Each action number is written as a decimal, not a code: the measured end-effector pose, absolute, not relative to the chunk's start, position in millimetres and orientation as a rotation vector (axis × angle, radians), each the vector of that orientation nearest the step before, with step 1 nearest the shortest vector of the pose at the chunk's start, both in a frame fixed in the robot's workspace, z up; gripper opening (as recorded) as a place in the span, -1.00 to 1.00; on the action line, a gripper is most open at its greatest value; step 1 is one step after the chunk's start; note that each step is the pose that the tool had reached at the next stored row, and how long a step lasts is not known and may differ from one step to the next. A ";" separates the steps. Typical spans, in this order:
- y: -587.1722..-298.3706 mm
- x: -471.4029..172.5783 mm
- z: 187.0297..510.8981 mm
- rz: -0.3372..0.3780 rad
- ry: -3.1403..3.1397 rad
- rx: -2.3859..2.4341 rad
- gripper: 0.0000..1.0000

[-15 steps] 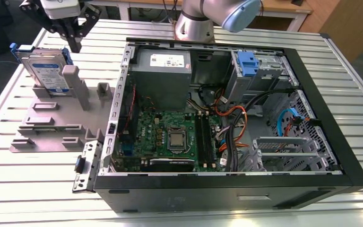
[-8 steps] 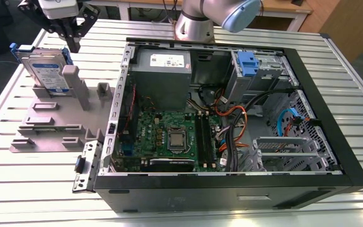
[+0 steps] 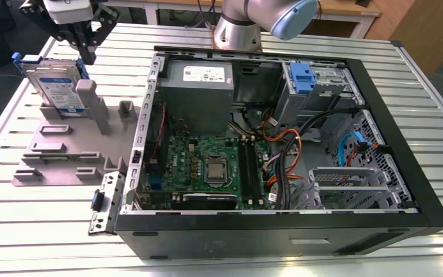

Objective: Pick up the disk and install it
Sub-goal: 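Reach for the disk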

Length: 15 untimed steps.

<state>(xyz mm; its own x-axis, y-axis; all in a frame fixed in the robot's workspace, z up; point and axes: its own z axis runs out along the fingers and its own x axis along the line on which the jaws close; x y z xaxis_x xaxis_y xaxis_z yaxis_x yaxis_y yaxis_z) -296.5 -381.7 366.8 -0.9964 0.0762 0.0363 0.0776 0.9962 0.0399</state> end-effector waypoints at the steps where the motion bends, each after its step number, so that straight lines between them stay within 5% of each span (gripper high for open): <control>1: -381.7 -296.5 366.7 -0.064 -3.104 -0.120 -0.79; 15: -380.8 -303.5 366.7 -0.064 -3.104 -0.120 -0.79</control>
